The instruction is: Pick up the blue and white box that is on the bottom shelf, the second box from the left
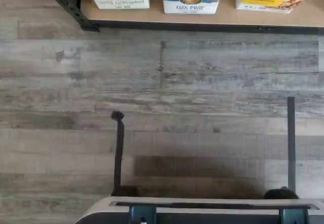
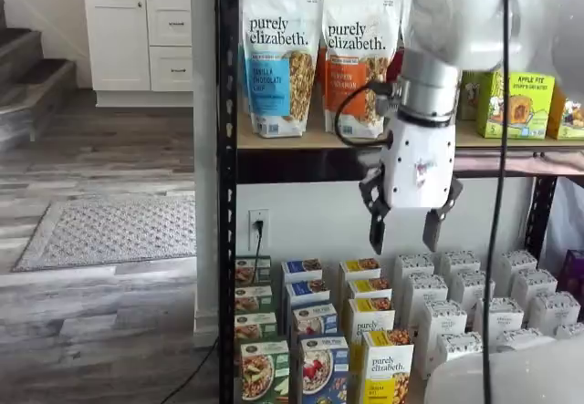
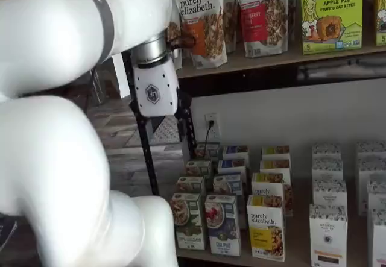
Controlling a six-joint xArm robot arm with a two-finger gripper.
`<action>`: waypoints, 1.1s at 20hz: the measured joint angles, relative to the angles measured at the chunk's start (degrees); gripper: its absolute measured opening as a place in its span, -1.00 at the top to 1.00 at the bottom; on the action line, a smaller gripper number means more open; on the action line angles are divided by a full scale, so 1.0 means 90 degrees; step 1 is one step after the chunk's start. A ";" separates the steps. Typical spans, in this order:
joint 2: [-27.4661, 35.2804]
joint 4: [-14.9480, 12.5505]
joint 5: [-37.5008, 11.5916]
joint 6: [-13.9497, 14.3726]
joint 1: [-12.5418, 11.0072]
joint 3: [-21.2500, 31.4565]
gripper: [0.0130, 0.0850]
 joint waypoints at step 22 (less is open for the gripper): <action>0.1549 0.0069 -0.2967 0.0152 0.0290 0.1409 -1.00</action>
